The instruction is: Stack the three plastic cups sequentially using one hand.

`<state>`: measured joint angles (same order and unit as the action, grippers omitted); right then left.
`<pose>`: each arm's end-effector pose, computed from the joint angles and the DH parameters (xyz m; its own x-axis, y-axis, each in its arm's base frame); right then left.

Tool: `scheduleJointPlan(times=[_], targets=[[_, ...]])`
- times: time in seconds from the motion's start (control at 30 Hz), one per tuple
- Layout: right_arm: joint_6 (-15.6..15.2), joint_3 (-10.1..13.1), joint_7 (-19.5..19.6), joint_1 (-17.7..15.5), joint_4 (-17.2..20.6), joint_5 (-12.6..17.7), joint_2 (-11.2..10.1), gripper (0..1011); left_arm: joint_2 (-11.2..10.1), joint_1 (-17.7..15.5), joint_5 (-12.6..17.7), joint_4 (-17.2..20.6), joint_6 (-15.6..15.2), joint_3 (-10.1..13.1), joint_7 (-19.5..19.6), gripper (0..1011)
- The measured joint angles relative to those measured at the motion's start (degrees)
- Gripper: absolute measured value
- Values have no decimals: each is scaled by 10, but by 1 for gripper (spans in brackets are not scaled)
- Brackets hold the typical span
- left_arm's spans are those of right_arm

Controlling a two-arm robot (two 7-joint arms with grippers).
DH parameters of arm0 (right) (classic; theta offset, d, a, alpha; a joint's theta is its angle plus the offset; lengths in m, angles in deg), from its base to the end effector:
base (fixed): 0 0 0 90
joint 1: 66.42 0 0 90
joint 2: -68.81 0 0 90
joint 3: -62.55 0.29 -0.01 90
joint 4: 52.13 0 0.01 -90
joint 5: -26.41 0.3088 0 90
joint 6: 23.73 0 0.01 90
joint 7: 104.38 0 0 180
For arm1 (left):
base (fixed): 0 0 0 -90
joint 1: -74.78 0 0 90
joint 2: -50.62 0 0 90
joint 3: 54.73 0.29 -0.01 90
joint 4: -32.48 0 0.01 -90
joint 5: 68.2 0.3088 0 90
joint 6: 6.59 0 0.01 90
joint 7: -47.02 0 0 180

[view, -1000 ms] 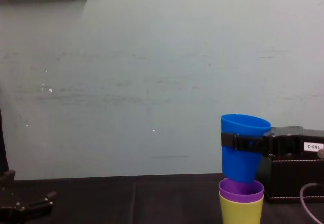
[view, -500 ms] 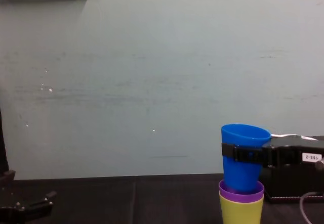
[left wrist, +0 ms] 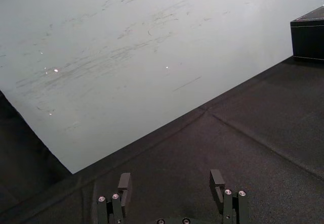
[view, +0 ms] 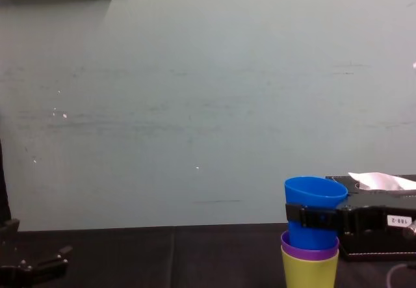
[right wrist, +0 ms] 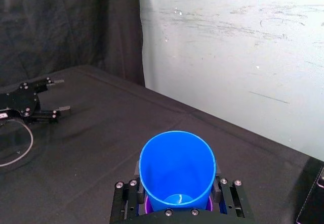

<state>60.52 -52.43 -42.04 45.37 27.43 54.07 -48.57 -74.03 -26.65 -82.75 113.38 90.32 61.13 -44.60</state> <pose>0.4118 -0.0439 -0.2456 0.6955 -0.7176 0.0372 0.7155 0.6869 -0.1275 0.3581 0.0827 -0.3023 0.2922 0.8803 0.3738 -0.9553 0.2873 0.0702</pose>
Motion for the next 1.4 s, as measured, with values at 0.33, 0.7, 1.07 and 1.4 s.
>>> scheduleJointPlan(times=[0.33,0.7,1.07,1.4], targets=[[0,0,0,0,1,2,0,784,0,0,0,0,0,0,0,1011],[-1,0,0,0,2,3,-1,1000,0,0,0,0,0,0,0,1011],[-1,4,0,-4,8,3,-4,1000,0,0,0,0,0,0,0,1011],[14,49,86,-79,65,-18,-5,1000,0,0,0,0,0,0,0,1011]])
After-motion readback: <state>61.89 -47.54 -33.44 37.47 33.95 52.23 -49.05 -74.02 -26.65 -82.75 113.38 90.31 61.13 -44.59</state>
